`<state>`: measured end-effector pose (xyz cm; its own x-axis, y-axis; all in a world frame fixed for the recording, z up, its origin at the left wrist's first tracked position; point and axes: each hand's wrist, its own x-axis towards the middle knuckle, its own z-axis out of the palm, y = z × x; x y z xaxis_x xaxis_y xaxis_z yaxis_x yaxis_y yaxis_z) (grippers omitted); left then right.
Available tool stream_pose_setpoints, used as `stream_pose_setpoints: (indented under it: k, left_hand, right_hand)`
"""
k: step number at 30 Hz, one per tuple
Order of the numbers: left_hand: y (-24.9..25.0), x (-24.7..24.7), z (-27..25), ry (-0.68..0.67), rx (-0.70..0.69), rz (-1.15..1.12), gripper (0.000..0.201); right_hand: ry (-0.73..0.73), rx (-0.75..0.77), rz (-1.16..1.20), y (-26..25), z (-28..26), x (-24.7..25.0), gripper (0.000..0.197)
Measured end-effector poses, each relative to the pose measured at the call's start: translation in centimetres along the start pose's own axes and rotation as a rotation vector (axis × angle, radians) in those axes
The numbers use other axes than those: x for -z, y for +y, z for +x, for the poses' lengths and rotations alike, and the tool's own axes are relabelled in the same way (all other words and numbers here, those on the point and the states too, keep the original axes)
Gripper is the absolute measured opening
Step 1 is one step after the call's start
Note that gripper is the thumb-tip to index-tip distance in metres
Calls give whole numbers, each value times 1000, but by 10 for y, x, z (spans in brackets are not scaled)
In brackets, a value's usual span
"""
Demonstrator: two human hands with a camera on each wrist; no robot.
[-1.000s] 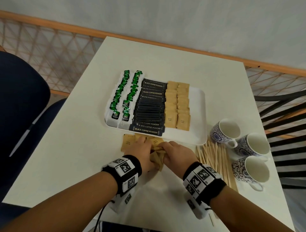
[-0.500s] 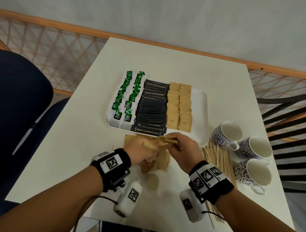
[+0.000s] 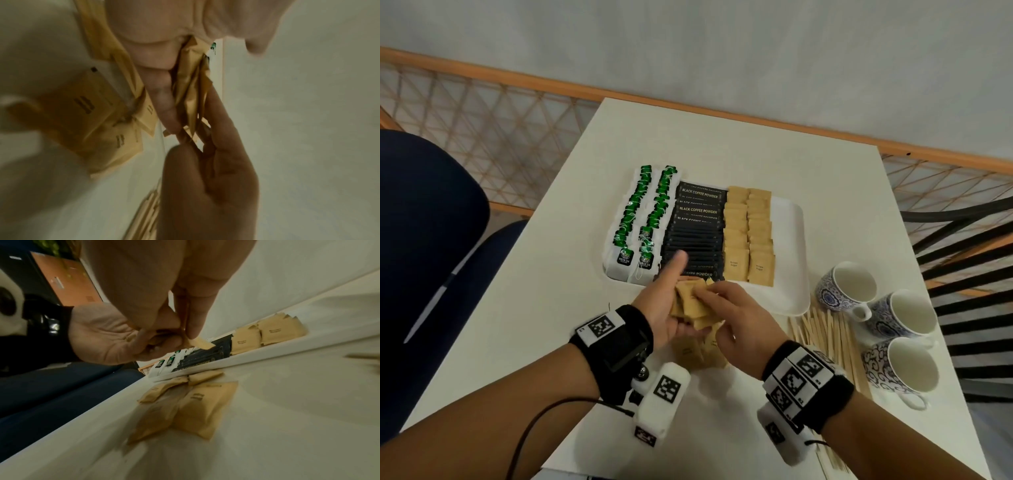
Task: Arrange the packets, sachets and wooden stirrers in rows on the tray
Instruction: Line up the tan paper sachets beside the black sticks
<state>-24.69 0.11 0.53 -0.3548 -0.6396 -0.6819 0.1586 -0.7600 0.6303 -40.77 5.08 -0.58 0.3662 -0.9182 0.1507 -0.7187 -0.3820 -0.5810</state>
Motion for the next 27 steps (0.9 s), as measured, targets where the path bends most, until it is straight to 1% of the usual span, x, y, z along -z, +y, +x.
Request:
stream_pose_setpoints:
  k: [1, 2, 4, 6, 7, 9, 10, 13, 14, 16, 18, 19, 21, 22, 24, 26, 27]
  left_hand:
    - [0, 2, -1, -17, -21, 76, 47]
    - [0, 4, -1, -27, -48, 126, 46]
    - [-2, 13, 2, -55, -55, 128, 56]
    - [-3, 21, 5, -62, -45, 104, 65]
    - [-2, 24, 6, -55, -43, 98, 68]
    - [-1, 27, 9, -58, -45, 111, 67]
    - [0, 27, 10, -63, -44, 121, 63]
    - [4, 27, 12, -52, -47, 139, 35]
    - [6, 26, 11, -59, -41, 126, 31]
    - [10, 26, 12, -93, -30, 88, 29]
    - [14, 24, 12, -131, -18, 53, 34]
    - [16, 24, 12, -143, -16, 54, 37]
    - [17, 24, 14, -137, -21, 69, 42]
    - [16, 23, 15, -131, -19, 69, 45]
    - [14, 22, 17, -131, -14, 95, 59]
    - [13, 19, 20, -148, -5, 131, 73]
    - [13, 17, 21, -144, -6, 141, 71]
  right_hand:
    - [1, 21, 33, -2, -1, 0, 60]
    - [8, 31, 78, -3, -1, 0, 61]
    - [39, -3, 205, -3, -2, -2, 56]
    - [97, -108, 382, -1, -3, -4, 46]
    - [116, -173, 481, -2, -2, -4, 45]
    - [125, -258, 603, -3, 3, -3, 53]
    - [117, -282, 618, -3, 6, -3, 56]
    - [135, -320, 577, -2, 12, -2, 65]
    - [158, -321, 550, -1, 13, -2, 67]
    - [186, -332, 495, 2, 14, -2, 66]
    - [166, -400, 461, 7, 15, -1, 54]
    - [138, -462, 493, 9, 16, 1, 42]
    - [96, -590, 700, 13, 19, 6, 18]
    - [87, -636, 809, 13, 20, 10, 11]
    - [92, -678, 888, 16, 24, 15, 5]
    - [87, -680, 897, 18, 27, 19, 6]
    - [82, -678, 899, 20, 28, 20, 5]
